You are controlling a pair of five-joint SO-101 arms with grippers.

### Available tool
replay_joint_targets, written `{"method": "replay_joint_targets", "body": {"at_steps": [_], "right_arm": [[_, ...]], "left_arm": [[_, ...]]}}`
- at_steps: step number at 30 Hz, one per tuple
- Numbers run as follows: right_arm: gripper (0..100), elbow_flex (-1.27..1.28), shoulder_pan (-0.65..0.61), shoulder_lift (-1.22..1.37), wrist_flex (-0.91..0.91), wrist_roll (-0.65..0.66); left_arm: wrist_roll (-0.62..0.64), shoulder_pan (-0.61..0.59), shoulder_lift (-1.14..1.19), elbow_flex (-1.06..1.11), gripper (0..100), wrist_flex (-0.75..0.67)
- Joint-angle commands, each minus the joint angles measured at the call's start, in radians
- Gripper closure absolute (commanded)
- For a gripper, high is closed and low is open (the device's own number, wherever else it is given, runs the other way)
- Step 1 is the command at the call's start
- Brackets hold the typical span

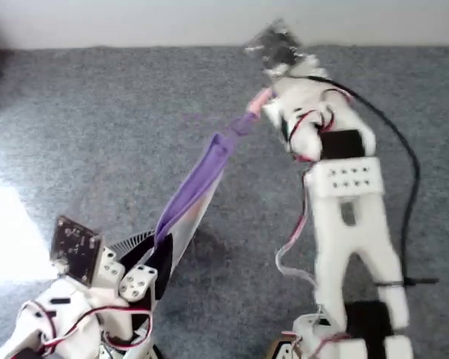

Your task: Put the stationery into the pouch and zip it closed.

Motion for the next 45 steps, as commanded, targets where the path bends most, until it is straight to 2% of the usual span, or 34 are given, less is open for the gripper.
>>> {"method": "replay_joint_targets", "body": {"at_steps": [1,5,8,12,15,23,30,34,40,45], "right_arm": [[99.1,-0.068,0.068,-0.012,0.018,0.009],[99.1,-0.068,0.079,-0.028,0.145,0.006],[99.1,-0.068,0.111,-0.028,0.208,0.003],[99.1,-0.066,0.145,-0.025,0.298,0.003],[99.1,-0.066,0.177,-0.021,0.372,-0.006],[99.1,-0.066,0.278,-0.019,0.472,-0.127],[99.1,0.012,0.38,-0.028,0.483,-0.13],[99.1,0.02,0.426,-0.03,0.578,-0.129],[99.1,0.023,0.432,-0.111,0.696,-0.127],[99.1,0.023,0.435,-0.151,0.72,-0.127]], "left_arm": [[0.017,0.0,-0.017,-0.016,99,0.025],[0.017,0.0,-0.015,-0.01,97,0.023],[0.021,-0.017,-0.015,-0.01,89,0.023],[0.018,-0.172,-0.009,-0.007,75,0.012],[0.017,-0.285,-0.008,0.027,70,-0.023],[0.017,-0.436,-0.008,0.12,70,-0.097],[0.02,-0.505,-0.008,0.156,70,-0.143],[0.021,-0.565,-0.008,0.182,70,-0.153],[0.021,-0.574,-0.002,0.183,70,-0.155],[0.041,-0.58,0.104,0.173,70,-0.183]]}}
